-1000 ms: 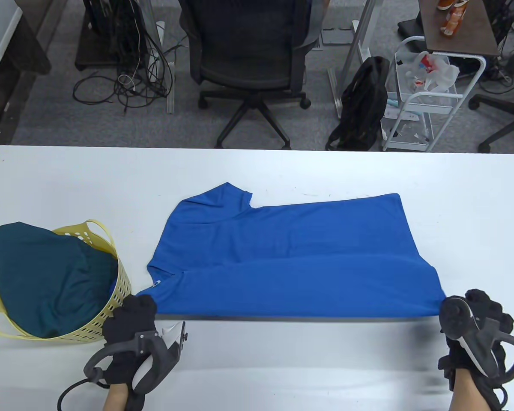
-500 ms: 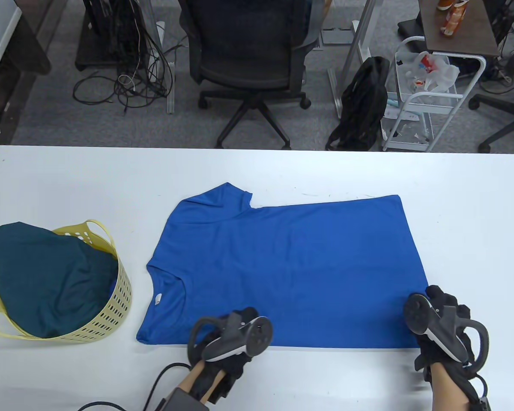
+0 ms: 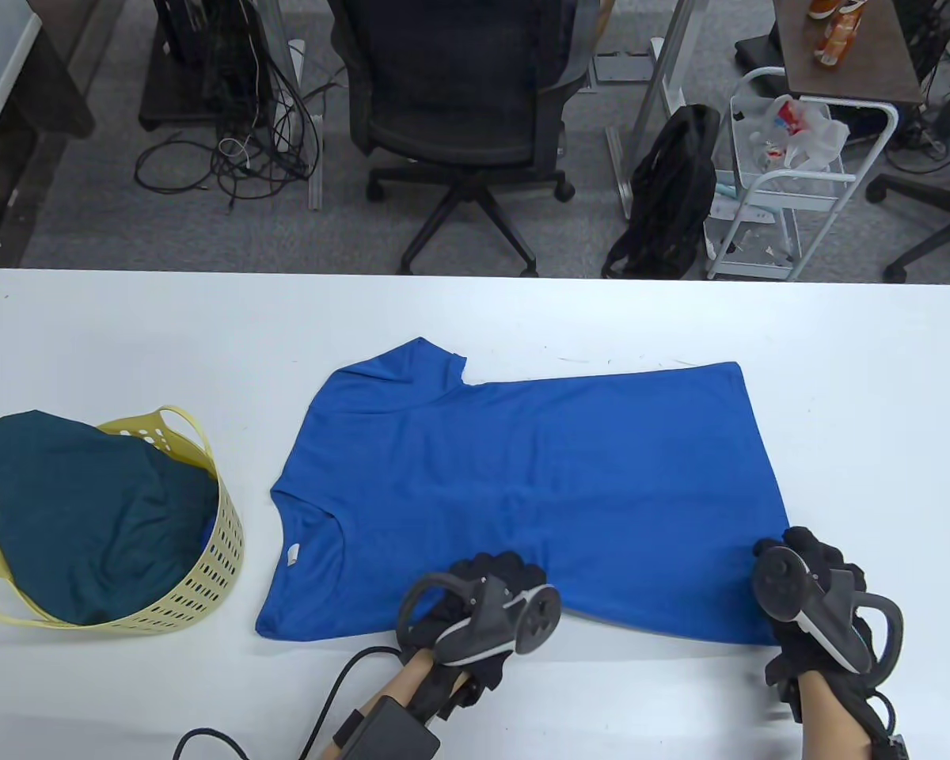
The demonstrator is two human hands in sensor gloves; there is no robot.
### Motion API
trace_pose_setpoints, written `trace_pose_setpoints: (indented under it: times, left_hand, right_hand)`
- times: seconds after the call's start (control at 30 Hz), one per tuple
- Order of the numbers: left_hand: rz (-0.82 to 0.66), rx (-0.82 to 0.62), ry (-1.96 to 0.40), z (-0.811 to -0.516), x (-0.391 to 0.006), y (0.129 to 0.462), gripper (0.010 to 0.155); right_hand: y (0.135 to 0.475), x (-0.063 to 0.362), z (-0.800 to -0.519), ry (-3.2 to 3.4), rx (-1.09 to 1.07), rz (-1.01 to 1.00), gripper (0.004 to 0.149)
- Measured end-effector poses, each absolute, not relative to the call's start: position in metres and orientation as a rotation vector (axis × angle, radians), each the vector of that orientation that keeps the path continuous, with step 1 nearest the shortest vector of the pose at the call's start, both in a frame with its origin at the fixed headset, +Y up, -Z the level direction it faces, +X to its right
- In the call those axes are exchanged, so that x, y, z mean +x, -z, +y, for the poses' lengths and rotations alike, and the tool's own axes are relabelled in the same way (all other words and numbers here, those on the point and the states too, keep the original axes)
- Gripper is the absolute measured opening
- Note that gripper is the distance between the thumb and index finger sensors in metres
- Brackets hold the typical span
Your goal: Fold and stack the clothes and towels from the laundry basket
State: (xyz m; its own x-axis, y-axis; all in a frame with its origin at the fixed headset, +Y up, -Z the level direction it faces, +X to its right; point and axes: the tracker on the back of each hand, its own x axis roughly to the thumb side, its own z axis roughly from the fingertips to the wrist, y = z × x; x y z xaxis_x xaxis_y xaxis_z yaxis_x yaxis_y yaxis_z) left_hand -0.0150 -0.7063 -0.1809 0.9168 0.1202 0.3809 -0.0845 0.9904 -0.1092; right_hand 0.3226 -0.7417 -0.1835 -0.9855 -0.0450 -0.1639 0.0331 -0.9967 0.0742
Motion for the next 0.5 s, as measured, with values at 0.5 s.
trace_pose_setpoints:
  times: [0.5]
  left_hand:
    - [-0.273,0.063,-0.237,-0.572,-0.023,0.252,0.045]
  right_hand:
    - [0.188,0.27,-0.734,3.406,-0.471,-0.332,0.058]
